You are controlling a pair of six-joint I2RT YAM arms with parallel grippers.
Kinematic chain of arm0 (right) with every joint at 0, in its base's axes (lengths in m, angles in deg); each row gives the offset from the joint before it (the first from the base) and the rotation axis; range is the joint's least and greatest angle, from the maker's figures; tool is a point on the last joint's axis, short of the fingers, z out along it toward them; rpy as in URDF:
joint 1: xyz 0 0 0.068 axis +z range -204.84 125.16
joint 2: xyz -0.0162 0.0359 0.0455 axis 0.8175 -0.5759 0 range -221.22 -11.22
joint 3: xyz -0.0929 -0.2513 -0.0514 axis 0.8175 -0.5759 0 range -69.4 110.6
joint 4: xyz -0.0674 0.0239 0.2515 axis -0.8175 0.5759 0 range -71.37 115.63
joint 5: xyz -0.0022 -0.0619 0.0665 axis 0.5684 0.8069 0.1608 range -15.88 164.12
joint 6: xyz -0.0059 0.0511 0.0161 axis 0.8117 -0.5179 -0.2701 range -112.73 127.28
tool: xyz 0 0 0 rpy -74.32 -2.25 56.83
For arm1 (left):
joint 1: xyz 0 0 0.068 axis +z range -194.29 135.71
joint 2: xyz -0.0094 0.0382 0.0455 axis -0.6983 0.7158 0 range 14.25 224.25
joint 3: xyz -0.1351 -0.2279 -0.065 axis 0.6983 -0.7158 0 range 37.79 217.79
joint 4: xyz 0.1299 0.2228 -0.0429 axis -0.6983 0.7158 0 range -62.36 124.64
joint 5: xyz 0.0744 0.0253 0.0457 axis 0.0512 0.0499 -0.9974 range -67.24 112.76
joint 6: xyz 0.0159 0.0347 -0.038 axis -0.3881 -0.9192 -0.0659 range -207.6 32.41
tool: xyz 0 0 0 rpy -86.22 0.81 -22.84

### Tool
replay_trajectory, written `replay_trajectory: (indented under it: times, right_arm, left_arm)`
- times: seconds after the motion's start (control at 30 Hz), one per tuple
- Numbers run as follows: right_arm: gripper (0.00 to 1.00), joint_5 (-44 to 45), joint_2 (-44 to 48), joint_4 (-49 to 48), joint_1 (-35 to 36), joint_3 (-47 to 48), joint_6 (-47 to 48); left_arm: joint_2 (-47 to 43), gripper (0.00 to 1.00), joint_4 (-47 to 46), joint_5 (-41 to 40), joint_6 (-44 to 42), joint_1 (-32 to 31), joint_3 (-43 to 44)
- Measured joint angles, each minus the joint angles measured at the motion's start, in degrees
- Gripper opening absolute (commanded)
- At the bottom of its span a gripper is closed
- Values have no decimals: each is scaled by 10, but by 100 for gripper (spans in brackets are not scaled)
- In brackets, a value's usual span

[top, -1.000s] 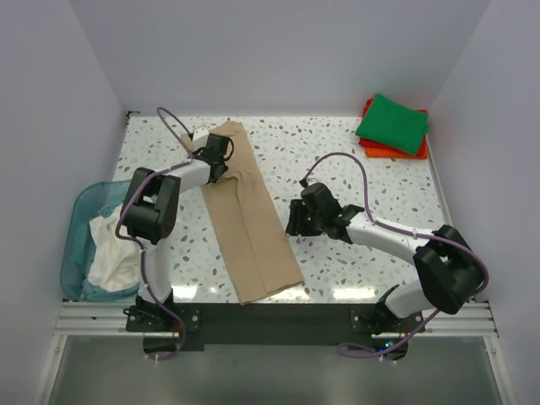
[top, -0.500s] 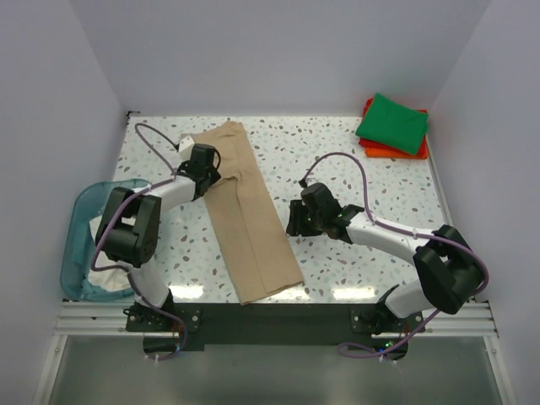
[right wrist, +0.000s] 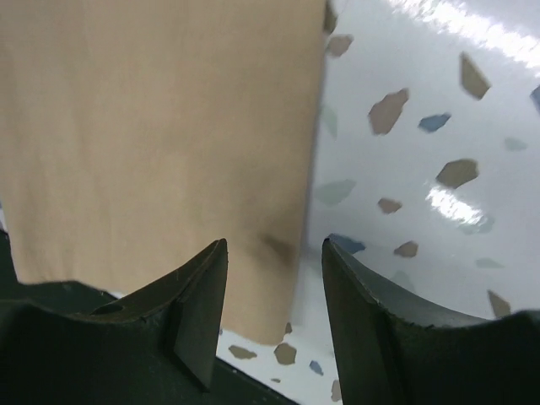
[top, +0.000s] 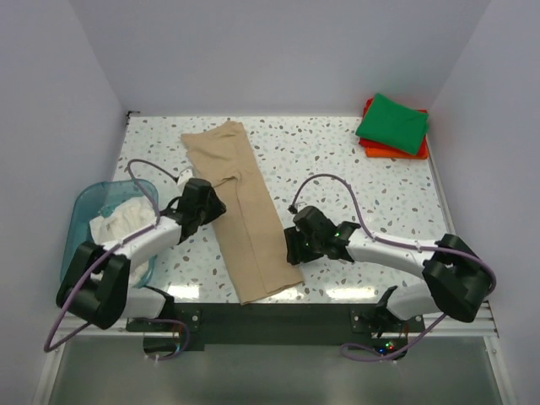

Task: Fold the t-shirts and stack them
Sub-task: Fold the tshirt

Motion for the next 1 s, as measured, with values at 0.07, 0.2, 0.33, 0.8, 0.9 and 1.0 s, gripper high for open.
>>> replay_trajectory:
  times: [0.07, 0.2, 0.33, 0.8, 0.9, 1.0]
  right_arm:
    - [52, -1, 17, 11, 21, -10, -3]
    - [52, -1, 54, 32, 44, -29, -9]
    - [52, 0, 90, 61, 52, -37, -11]
    - [52, 10, 77, 77, 81, -37, -13]
    - [52, 15, 66, 76, 81, -37, -13]
    - [52, 16, 59, 74, 82, -37, -14]
  left_arm:
    - [-51, 52, 37, 4, 10, -17, -28]
    - [-142, 49, 119, 10, 33, -51, -62]
    - [-215, 48, 191, 27, 56, -90, -82]
    - [-177, 48, 309, 64, 182, -357, -87]
    - [-165, 48, 333, 63, 196, -378, -73]
    - [-164, 48, 349, 59, 209, -391, -57]
